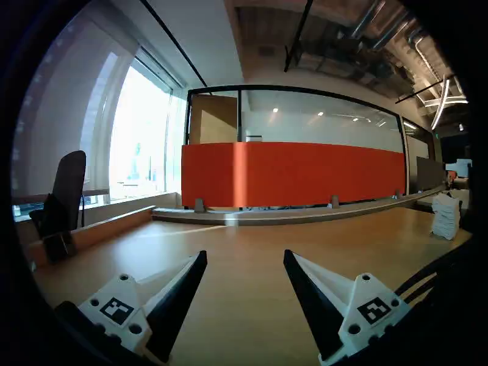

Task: Fold towel

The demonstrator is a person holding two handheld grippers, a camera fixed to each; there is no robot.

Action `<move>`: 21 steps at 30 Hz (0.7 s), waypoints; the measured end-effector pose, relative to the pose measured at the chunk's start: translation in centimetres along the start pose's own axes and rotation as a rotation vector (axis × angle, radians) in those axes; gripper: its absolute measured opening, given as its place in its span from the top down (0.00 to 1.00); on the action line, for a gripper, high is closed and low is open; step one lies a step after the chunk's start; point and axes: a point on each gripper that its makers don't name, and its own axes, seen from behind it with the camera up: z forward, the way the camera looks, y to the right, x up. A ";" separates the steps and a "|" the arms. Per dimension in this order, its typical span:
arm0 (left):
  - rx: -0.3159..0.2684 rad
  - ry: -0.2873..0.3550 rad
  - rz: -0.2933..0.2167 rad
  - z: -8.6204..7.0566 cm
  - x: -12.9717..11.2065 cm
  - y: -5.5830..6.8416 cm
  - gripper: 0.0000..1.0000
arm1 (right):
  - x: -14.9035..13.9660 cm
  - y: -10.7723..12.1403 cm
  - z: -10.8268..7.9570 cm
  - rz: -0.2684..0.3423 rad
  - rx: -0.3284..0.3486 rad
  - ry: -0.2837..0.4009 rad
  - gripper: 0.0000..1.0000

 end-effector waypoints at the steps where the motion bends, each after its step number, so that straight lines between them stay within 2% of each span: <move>1: 0.000 0.000 0.000 0.0 0.0 0.0 0.07 | -0.5 0.1 0.0 0.007 -0.001 -0.001 0.00; 8: 0.000 0.000 0.000 0.0 0.0 0.0 0.07 | -2.8 0.0 -0.1 0.063 0.008 0.007 0.00; 21: 0.000 0.000 0.000 0.0 0.0 0.1 0.07 | -5.2 -0.2 0.0 0.046 0.009 0.022 0.00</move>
